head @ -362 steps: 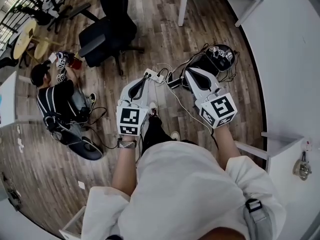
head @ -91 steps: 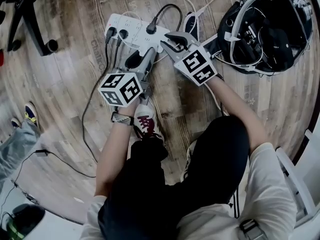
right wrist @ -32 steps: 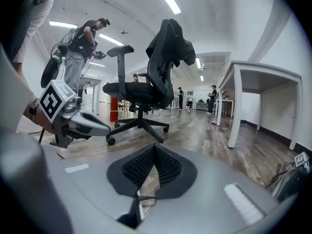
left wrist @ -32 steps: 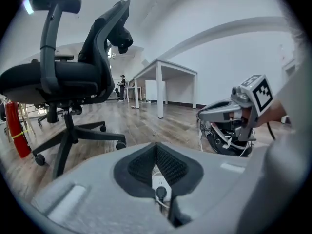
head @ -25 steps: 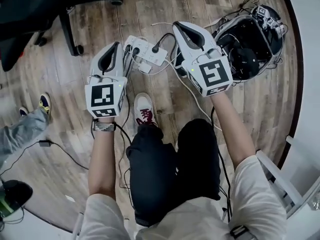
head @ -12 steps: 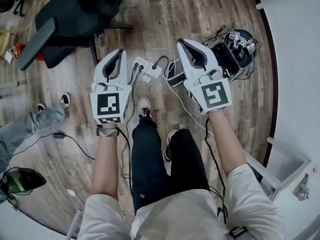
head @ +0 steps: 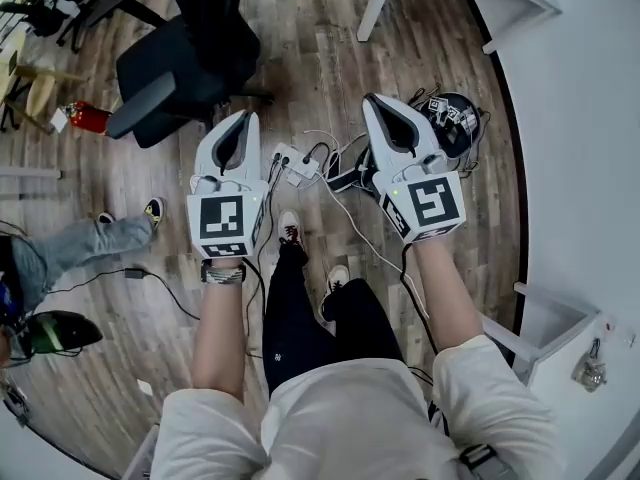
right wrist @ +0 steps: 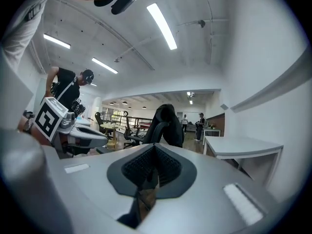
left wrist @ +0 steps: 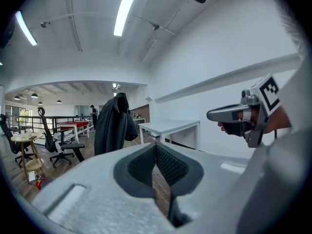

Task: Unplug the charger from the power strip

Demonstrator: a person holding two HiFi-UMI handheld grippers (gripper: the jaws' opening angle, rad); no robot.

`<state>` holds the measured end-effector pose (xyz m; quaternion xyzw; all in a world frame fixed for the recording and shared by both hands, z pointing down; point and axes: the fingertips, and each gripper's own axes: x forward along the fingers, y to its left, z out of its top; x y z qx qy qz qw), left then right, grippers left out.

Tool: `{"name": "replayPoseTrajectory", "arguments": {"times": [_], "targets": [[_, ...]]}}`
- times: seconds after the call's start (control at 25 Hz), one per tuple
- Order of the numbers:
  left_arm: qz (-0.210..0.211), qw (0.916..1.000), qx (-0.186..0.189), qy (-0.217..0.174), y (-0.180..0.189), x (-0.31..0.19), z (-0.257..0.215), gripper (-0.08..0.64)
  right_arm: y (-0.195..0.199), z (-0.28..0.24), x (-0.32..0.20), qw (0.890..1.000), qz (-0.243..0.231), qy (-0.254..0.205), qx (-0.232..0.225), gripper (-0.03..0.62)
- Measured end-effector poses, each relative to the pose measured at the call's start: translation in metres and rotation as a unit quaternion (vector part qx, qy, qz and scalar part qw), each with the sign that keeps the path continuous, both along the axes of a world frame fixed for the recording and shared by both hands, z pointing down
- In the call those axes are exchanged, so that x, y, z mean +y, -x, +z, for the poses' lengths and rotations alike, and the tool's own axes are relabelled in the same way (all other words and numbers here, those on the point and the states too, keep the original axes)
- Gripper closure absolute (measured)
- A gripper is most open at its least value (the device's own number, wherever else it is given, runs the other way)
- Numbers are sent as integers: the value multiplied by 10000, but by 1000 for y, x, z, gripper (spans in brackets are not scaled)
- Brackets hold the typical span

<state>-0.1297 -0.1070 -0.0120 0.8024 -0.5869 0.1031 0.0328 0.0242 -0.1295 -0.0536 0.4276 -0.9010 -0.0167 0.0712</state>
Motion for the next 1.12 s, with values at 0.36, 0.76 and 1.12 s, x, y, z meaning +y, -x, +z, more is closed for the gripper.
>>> {"name": "replayPoseTrajectory", "arguments": {"times": [0.36,0.76,1.12], "targets": [[-174,9997,97,-136,-12,65,-102,555,-18,-119,62,9996,-181,-200,-88,591],[-298,9984,26,-478,-37,146,-196,555,-34,-192,155,9992,-285,-266,-40,591],[-113,9987,138,-475,-41,176,-228,555,-34,-233,182,9987,-181,-459,122,591]]}}
